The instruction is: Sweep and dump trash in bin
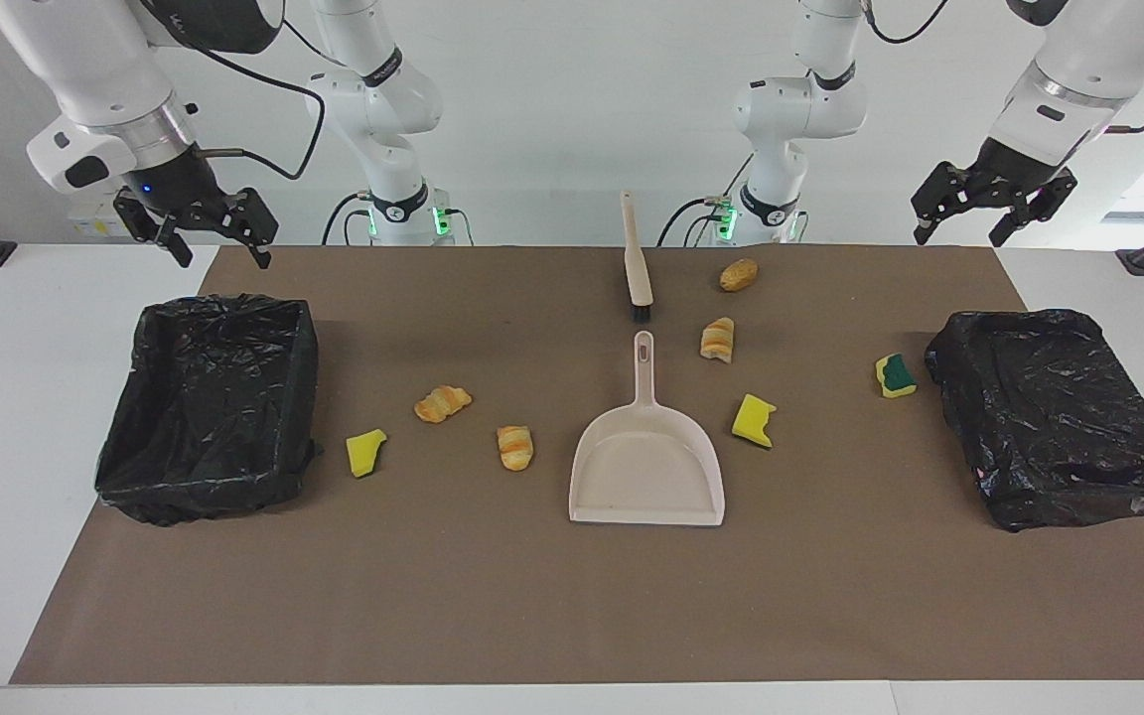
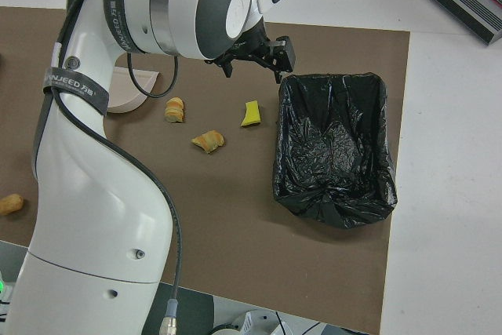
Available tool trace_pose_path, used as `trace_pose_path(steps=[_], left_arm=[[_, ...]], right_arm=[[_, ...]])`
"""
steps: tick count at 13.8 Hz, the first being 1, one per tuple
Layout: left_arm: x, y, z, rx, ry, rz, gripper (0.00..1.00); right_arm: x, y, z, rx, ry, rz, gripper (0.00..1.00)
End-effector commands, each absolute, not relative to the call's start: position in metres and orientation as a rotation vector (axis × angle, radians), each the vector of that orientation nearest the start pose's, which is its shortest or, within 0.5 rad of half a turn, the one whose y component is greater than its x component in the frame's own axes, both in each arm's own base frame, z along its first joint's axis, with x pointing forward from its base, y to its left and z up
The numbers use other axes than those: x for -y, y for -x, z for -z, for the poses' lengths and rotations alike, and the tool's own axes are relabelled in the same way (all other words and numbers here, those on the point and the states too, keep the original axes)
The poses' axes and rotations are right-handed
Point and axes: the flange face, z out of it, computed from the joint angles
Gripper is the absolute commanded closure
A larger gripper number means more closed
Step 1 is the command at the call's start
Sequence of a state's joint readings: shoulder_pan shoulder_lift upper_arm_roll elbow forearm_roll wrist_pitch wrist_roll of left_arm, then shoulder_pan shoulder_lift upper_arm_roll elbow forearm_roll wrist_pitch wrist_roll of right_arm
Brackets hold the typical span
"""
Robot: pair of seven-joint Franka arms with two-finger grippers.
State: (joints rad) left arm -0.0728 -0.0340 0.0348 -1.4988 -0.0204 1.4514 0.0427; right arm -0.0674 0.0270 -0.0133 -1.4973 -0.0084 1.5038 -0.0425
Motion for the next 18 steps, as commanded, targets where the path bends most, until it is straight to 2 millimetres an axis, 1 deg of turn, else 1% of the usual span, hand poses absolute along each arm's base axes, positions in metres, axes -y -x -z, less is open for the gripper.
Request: trace_pose_path(steps=[1,2,5,6,8,9,10,11,12,13,15,16,17,18], left_arm=[[0.029,-0.530,-0.670,-0.165,3.145,-0.010,0.00],[0.030,-0.530,-0.670,-0.165,3.145,-0.010,0.00],[0.041,-0.528,-0.669,-0.194,3.153,-0.010,0.00],[0.049,-0.525,-0.666,-0.216,3.152,-0.022,0.00],[0.071,-0.511,-0.661,-0.278,3.145,-0.045,0.00],[0.083,-0.503,-0.655,-0.298,3.145,-0.046,0.00],[0.094,-0.494,-0.648,-0.280,3.146,-0.056,0.00],[0.113,-0.479,-0.637,-0.263,3.141,-0.084,0.00],[0.126,-0.462,-0.626,-0.229,3.134,-0.093,0.00],[0.133,-0.443,-0.614,-0.217,3.132,-0.084,0.00],[0.152,-0.405,-0.577,-0.275,3.144,-0.156,0.00],[0.165,-0.389,-0.556,-0.331,3.131,-0.213,0.00],[0.179,-0.377,-0.542,-0.370,3.116,-0.233,0.00],[0.190,-0.368,-0.531,-0.339,3.116,-0.243,0.00]], right_arm=[[0.045,-0.549,-0.638,-0.074,3.138,-0.036,0.00],[0.045,-0.549,-0.637,-0.074,3.137,-0.041,0.00],[0.045,-0.548,-0.637,-0.072,3.137,-0.045,0.00],[0.045,-0.548,-0.637,-0.072,3.137,-0.043,0.00],[0.045,-0.548,-0.637,-0.070,3.137,-0.048,0.00],[0.045,-0.547,-0.637,-0.072,3.137,-0.048,0.00],[0.045,-0.547,-0.637,-0.072,3.137,-0.048,0.00],[0.045,-0.547,-0.634,-0.070,3.137,-0.057,0.00],[0.045,-0.546,-0.635,-0.072,3.137,-0.058,0.00],[0.045,-0.546,-0.634,-0.072,3.137,-0.058,0.00],[0.045,-0.545,-0.634,-0.072,3.136,-0.057,0.00],[0.045,-0.545,-0.634,-0.072,3.136,-0.058,0.00],[0.045,-0.544,-0.634,-0.072,3.136,-0.062,0.00],[0.045,-0.544,-0.634,-0.072,3.136,-0.062,0.00]])
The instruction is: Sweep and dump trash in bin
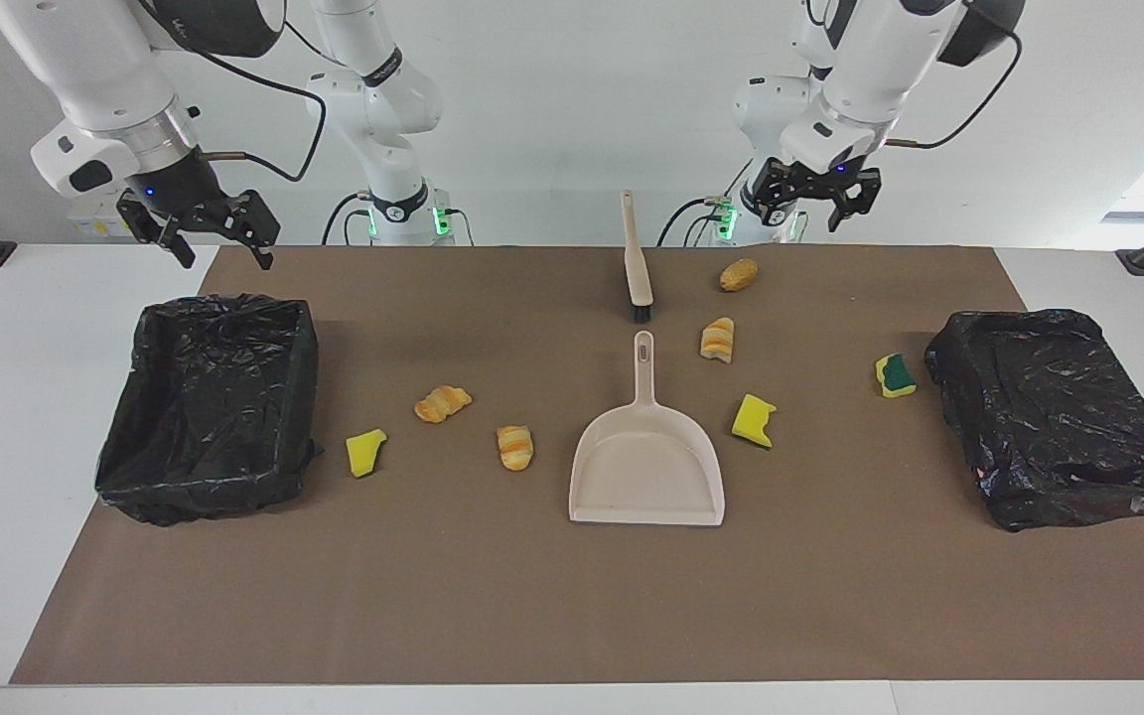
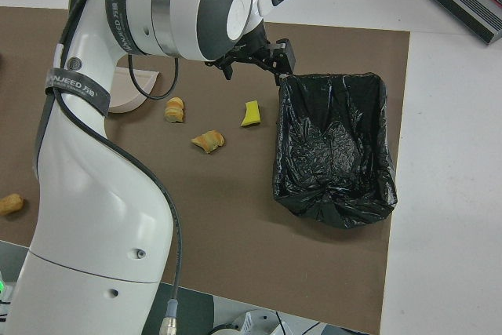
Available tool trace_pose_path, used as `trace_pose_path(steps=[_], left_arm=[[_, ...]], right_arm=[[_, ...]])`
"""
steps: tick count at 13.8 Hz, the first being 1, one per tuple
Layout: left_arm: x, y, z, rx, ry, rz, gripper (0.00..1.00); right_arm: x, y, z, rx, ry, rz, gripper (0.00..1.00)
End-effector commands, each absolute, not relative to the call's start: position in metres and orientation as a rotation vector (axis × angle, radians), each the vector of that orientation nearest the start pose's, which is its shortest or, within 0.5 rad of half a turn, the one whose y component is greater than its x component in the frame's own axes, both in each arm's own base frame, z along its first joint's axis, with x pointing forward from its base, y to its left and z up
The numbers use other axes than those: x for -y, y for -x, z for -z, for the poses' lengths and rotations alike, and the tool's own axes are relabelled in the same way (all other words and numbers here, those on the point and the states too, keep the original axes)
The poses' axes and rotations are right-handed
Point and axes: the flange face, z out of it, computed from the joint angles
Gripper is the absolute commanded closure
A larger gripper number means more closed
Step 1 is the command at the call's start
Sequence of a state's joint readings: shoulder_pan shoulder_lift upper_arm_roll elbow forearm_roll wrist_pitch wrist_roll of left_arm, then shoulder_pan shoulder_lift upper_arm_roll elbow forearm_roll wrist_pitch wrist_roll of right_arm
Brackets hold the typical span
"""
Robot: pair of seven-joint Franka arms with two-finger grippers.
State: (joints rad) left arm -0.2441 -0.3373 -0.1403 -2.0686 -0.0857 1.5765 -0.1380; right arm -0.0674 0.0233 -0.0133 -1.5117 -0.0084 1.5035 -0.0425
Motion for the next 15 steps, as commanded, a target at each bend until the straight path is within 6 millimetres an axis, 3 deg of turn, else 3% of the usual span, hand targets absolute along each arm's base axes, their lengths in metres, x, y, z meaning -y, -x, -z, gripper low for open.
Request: trace_pose_path(steps=[1,3,5,11,13,15], left_arm=[[0.202,-0.359,-0.524,-0.287,3.136,-0.246,0.00],[0.217,-0.340,-0.509,-0.233,3.156,-0.302,0.00],[0.230,-0.318,-0.492,-0.162,3.176,-0.305,0.00],[0.296,-0.240,-0.423,-0.051,3.150,-0.250,0.00],[0.309,-0.202,-0.392,-0.058,3.130,-0.237,0.00],[0.316,-0.185,-0.381,-0.051,3.129,-0.219,0.00]], right_arm=[[0.044,-0.541,-0.632,-0.072,3.136,-0.065,0.00],[0.040,-0.537,-0.627,-0.063,3.136,-0.067,0.00],[0.021,-0.539,-0.613,-0.005,3.139,-0.077,0.00],[0.019,-0.538,-0.603,0.000,3.137,-0.091,0.00],[0.019,-0.538,-0.603,0.002,3.136,-0.091,0.00],[0.019,-0.538,-0.603,0.002,3.136,-0.094,0.00]])
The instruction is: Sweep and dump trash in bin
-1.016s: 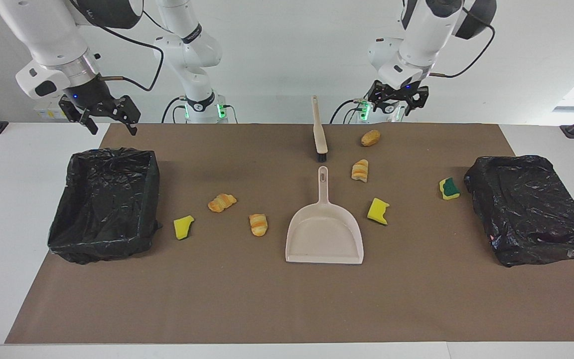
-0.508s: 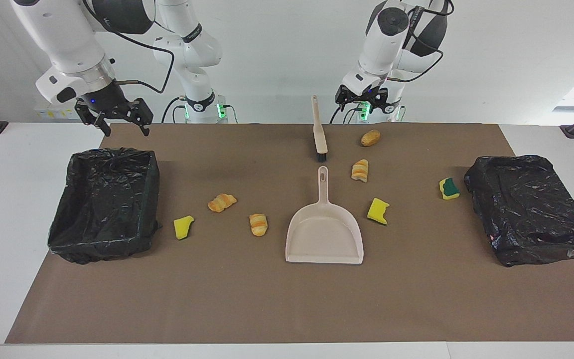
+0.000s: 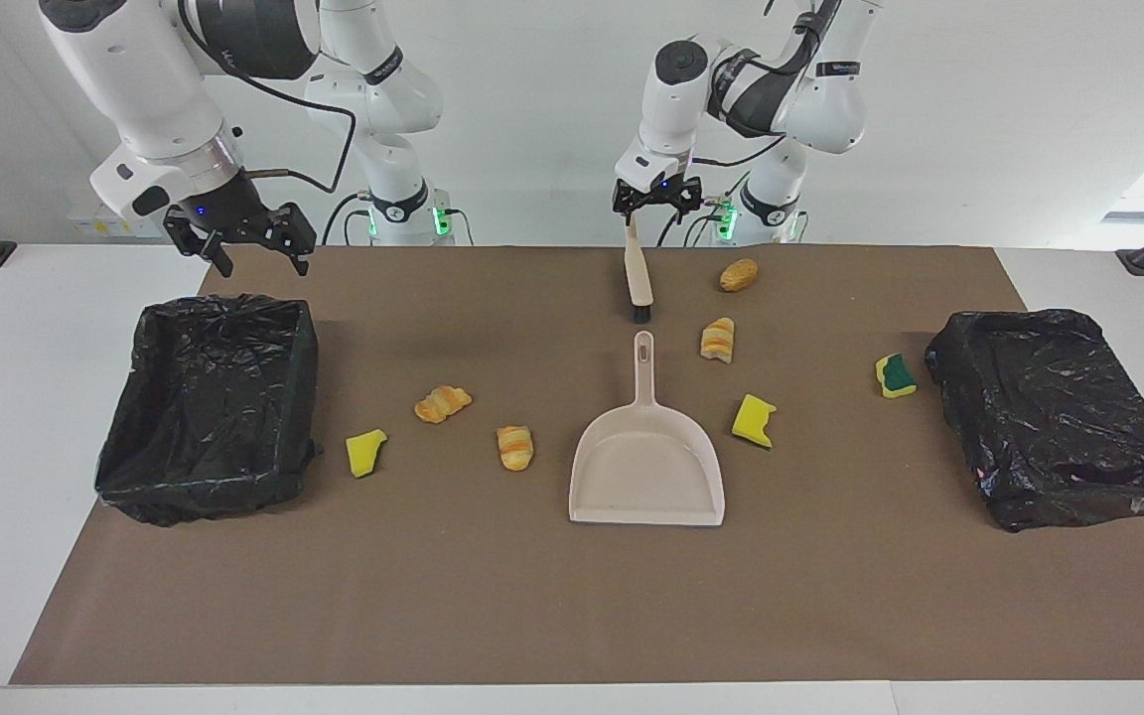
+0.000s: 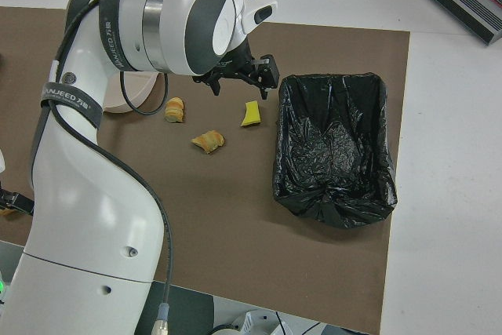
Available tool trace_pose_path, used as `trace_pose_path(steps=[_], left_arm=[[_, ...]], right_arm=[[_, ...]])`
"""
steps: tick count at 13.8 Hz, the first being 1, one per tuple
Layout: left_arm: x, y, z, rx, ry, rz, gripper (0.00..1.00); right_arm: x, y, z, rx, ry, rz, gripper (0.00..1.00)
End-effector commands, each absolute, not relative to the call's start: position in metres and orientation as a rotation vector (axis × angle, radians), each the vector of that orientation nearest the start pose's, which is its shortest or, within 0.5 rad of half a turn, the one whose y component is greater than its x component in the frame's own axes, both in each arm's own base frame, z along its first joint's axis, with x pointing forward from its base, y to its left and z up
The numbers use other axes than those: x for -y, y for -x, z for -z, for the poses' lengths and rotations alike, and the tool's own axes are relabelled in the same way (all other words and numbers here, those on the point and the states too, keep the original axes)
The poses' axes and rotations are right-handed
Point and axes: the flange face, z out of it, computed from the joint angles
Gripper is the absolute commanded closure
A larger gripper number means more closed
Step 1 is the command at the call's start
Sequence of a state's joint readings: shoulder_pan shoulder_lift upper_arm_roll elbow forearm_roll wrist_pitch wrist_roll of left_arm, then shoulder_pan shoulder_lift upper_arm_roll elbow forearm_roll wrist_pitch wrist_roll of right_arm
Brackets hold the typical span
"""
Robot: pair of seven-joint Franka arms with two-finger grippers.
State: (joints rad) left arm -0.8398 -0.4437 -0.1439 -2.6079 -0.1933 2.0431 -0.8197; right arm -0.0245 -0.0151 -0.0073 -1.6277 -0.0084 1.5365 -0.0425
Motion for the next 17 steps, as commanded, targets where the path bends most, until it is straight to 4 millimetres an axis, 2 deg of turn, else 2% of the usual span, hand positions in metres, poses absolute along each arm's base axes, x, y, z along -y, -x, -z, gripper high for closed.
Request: trace_pose_path(steps=[1,3,7,15,17], left_arm=[[0.320,-0.171,-0.374,-0.071,3.127,-0.213,0.00],[0.330,-0.149,-0.362,-0.066,3.142,-0.182,0.00],[0.331,-0.143,-0.352,-0.069,3.125,-0.193,0.00],[0.336,-0.138,-0.348,-0.096,3.123,-0.195,0.00],[0.337,-0.137,-0.337,-0.100,3.099,-0.214,0.00]], right_arm=[[0.019,-0.538,-0.602,0.002,3.136,-0.096,0.00],[0.019,-0.537,-0.602,0.002,3.136,-0.099,0.00],[0.019,-0.536,-0.600,0.002,3.136,-0.103,0.00],[0.019,-0.535,-0.602,0.002,3.136,-0.101,0.00],[0.019,-0.534,-0.600,0.002,3.136,-0.108,0.00]])
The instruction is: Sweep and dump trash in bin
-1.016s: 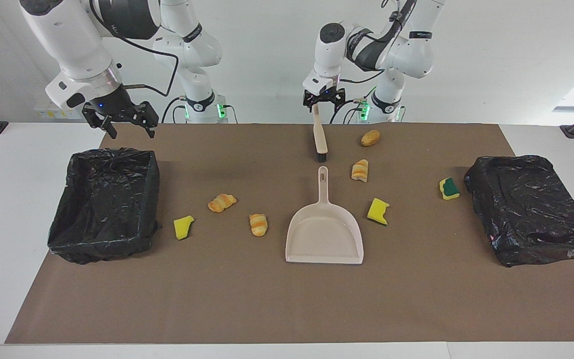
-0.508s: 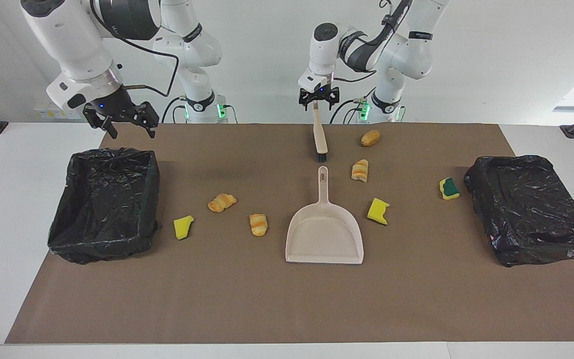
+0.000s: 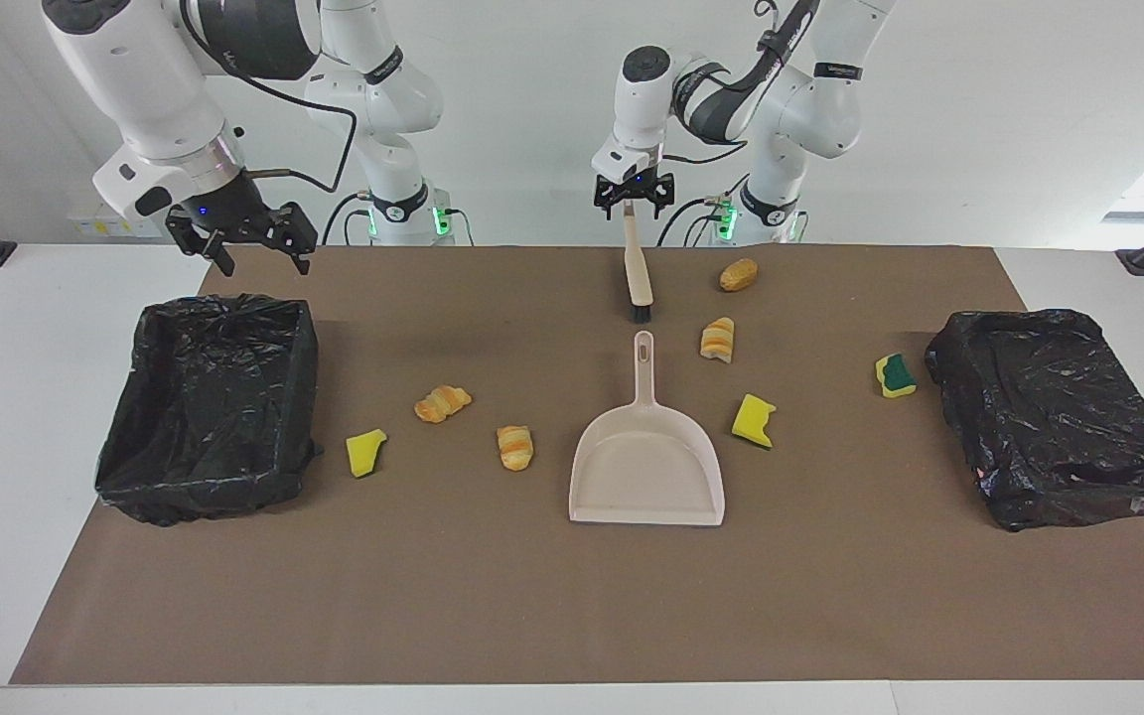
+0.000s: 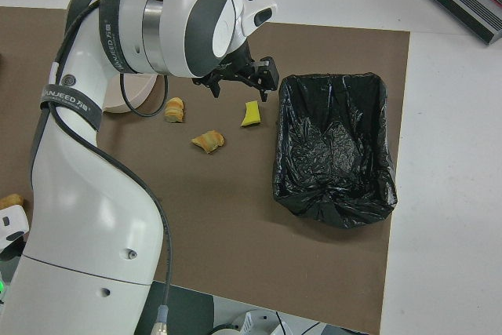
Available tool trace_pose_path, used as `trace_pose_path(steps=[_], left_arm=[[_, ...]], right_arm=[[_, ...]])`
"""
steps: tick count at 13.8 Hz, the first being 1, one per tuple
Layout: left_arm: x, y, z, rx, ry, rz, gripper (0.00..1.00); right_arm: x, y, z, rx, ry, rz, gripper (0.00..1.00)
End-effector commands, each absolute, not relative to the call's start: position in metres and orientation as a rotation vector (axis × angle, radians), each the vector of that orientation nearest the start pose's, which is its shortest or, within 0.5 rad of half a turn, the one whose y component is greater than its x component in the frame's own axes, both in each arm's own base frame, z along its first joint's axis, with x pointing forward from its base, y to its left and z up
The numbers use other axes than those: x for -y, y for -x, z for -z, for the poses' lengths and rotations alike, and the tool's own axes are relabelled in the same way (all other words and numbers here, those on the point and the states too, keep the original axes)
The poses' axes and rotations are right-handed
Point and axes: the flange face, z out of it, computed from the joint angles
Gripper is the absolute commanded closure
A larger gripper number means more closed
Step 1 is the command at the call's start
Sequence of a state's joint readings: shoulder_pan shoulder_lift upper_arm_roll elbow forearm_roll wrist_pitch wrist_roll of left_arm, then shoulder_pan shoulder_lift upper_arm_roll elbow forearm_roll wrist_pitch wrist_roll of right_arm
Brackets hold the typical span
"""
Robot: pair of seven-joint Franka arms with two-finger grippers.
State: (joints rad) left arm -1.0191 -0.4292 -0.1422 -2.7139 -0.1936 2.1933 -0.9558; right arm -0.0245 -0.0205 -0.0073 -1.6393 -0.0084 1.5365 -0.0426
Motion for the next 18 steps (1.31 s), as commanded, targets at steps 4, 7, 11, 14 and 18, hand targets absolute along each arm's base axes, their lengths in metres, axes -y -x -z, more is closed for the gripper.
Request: trace_pose_path(steps=[4,7,11,14,18], left_arm=[[0.337,-0.138,-0.337,-0.106,3.098,-0.219,0.39],[0.336,-0.139,-0.336,-0.111,3.077,-0.241,0.79],[0.328,-0.172,-0.352,0.016,3.048,-0.287,1.00],[0.310,-0.213,-0.382,0.153,2.975,-0.342,1.00],[0.262,-0.230,-0.414,0.362,2.851,-0.408,1.00]], right_arm=[[0.019,-0.534,-0.600,0.002,3.136,-0.106,0.00],[0.019,-0.534,-0.600,0.005,3.135,-0.108,0.00],[0.029,-0.534,-0.598,0.017,3.135,-0.110,0.00],[0.028,-0.539,-0.587,0.041,3.136,-0.065,0.00],[0.010,-0.550,-0.580,0.080,3.116,-0.046,0.00]])
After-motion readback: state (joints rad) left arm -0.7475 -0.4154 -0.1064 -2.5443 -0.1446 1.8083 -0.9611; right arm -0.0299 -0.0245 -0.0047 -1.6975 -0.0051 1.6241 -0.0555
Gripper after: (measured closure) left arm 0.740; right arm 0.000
